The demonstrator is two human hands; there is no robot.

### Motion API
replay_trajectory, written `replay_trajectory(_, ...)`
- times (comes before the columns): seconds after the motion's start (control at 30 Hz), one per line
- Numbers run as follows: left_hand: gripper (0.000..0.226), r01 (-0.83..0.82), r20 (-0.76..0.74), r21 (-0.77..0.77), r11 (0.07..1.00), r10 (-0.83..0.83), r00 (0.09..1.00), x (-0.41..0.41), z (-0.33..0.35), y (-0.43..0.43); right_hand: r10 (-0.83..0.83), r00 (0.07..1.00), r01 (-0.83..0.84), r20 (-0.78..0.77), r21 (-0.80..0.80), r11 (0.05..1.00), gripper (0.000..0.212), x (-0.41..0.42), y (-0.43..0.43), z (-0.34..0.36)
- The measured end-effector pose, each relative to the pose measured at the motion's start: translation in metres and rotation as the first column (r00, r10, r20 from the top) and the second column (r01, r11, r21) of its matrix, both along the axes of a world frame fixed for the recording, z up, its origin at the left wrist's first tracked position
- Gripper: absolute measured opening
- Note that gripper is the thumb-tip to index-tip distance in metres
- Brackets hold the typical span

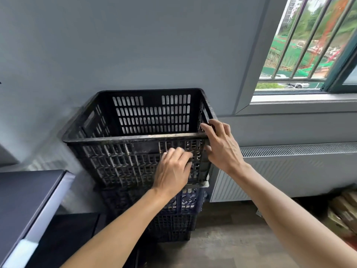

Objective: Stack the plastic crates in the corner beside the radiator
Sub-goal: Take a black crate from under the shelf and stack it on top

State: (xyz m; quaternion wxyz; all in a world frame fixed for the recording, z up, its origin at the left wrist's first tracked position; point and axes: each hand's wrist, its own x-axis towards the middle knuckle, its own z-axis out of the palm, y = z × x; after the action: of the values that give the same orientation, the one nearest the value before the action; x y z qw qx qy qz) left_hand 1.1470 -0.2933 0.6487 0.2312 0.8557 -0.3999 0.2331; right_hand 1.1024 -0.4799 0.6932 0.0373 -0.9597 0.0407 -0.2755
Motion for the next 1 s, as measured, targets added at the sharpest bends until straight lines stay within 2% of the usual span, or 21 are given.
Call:
replay_trajectory(0.13, 0.033, -0.028, -0.288, 0.109, 0.994, 0.059, 0.956, -0.011, -0.027, -0.025, -0.042, 0.999, 0.043, -0.007, 0.252, 0.967, 0.091, -0.011, -0.021, -0.015)
replay_trajectory(0.2, 0.038, -0.047, -0.356, 0.16, 0.986, 0.102, 0.929, -0.015, -0.035, -0.041, -0.028, 0.993, 0.069, -0.116, 0.364, 0.929, 0.095, -0.014, -0.03, -0.022)
replay_trajectory(0.3, 0.044, -0.093, -0.446, 0.204, 0.975, 0.177, 0.878, -0.018, -0.044, -0.061, 0.031, 0.965, 0.082, -0.262, 0.409, 0.909, 0.095, -0.015, -0.04, -0.034)
replay_trajectory(0.37, 0.046, -0.135, -0.497, 0.208, 0.969, 0.224, 0.838, -0.019, -0.051, -0.072, 0.076, 0.94, 0.068, -0.332, 0.401, 0.913, 0.087, -0.013, -0.049, -0.046)
replay_trajectory(0.5, 0.046, -0.167, -0.559, 0.2, 0.965, 0.253, 0.79, -0.027, -0.067, -0.087, 0.146, 0.9, 0.036, -0.41, 0.405, 0.913, 0.057, -0.005, -0.065, -0.071)
replay_trajectory(0.63, 0.041, -0.234, -0.608, 0.151, 0.961, 0.276, 0.745, -0.03, -0.076, -0.092, 0.198, 0.854, 0.053, -0.482, 0.46, 0.887, 0.056, 0.008, -0.078, -0.088)
replay_trajectory(0.8, 0.037, -0.346, -0.657, 0.101, 0.933, 0.324, 0.68, -0.03, -0.079, -0.095, 0.331, 0.725, 0.166, -0.604, 0.62, 0.767, 0.069, 0.017, -0.086, -0.11)
replay_trajectory(0.9, 0.04, -0.343, -0.713, 0.137, 0.929, 0.333, 0.617, -0.031, -0.088, -0.094, 0.411, 0.725, 0.209, -0.554, 0.744, 0.635, 0.073, 0.02, -0.089, -0.121)
replay_trajectory(1.0, 0.052, -0.329, -0.785, 0.186, 0.926, 0.341, 0.518, -0.033, -0.102, -0.093, 0.477, 0.721, 0.166, -0.502, 0.794, 0.585, 0.073, 0.022, -0.093, -0.128)
